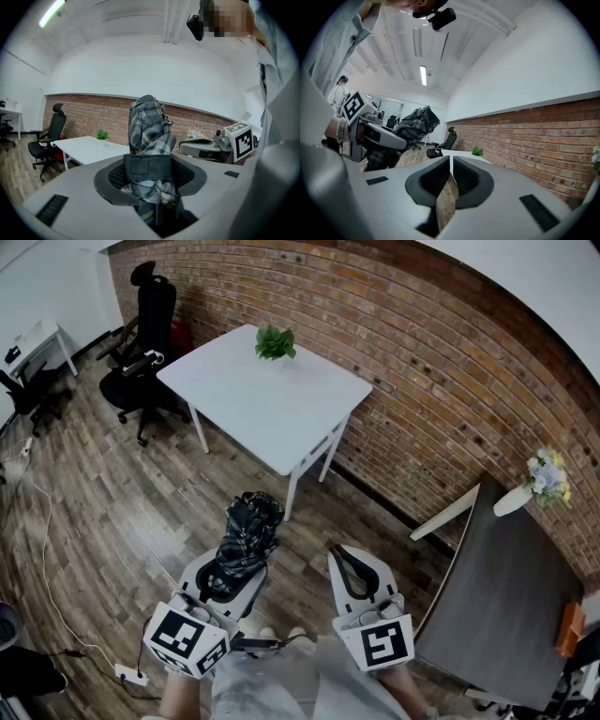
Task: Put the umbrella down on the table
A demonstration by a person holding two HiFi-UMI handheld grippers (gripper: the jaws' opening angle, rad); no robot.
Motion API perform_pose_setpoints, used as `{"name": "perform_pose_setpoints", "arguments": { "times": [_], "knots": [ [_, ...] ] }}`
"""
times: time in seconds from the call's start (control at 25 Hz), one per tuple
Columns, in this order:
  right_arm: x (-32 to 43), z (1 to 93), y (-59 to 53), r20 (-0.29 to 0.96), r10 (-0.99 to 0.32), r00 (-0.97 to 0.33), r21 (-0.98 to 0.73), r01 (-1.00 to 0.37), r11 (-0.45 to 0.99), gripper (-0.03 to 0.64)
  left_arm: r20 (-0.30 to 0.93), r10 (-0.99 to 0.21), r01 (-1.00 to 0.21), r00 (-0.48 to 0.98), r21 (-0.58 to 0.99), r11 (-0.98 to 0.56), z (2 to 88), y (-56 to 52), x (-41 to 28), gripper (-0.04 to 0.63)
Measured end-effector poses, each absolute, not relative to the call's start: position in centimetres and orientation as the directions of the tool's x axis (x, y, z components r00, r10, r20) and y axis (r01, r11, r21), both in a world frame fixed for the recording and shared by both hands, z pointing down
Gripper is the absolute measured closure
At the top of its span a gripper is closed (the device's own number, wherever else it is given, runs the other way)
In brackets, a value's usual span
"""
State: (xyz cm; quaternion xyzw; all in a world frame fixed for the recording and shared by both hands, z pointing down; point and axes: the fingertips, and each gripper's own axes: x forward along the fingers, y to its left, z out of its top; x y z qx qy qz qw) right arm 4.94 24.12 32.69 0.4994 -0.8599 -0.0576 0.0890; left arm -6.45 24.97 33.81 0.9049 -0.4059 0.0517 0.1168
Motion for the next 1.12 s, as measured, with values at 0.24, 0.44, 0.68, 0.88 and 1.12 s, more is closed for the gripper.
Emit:
{"name": "perform_pose_setpoints", "arguments": {
  "times": [0.24, 0.44, 0.68, 0.88, 1.12],
  "knots": [
    [4.5, 32.6, 24.0, 0.090, -0.867, -0.490, 0.189, -0.846, 0.498, 0.563, 0.185, -0.724, -0.748, 0.664, 0.169, -0.642, 33.7, 24.8, -6.8, 0.379],
    [4.9, 32.7, 23.9, 0.096, -0.865, -0.492, 0.188, -0.844, 0.501, 0.563, 0.191, -0.725, -0.750, 0.661, 0.171, -0.639, 33.8, 24.7, -6.5, 0.379],
    [4.4, 32.8, 24.1, 0.099, -0.867, -0.489, 0.181, -0.848, 0.499, 0.563, 0.191, -0.722, -0.747, 0.665, 0.177, -0.641, 34.0, 24.8, -6.9, 0.379],
    [3.2, 32.6, 24.5, 0.094, -0.868, -0.488, 0.170, -0.851, 0.497, 0.563, 0.182, -0.720, -0.743, 0.670, 0.180, -0.645, 33.9, 25.0, -8.2, 0.379],
    [2.2, 32.4, 24.9, 0.090, -0.880, -0.467, 0.180, -0.861, 0.476, 0.563, 0.164, -0.716, -0.734, 0.678, 0.187, -0.652, 33.5, 25.4, -9.5, 0.379]
  ]
}}
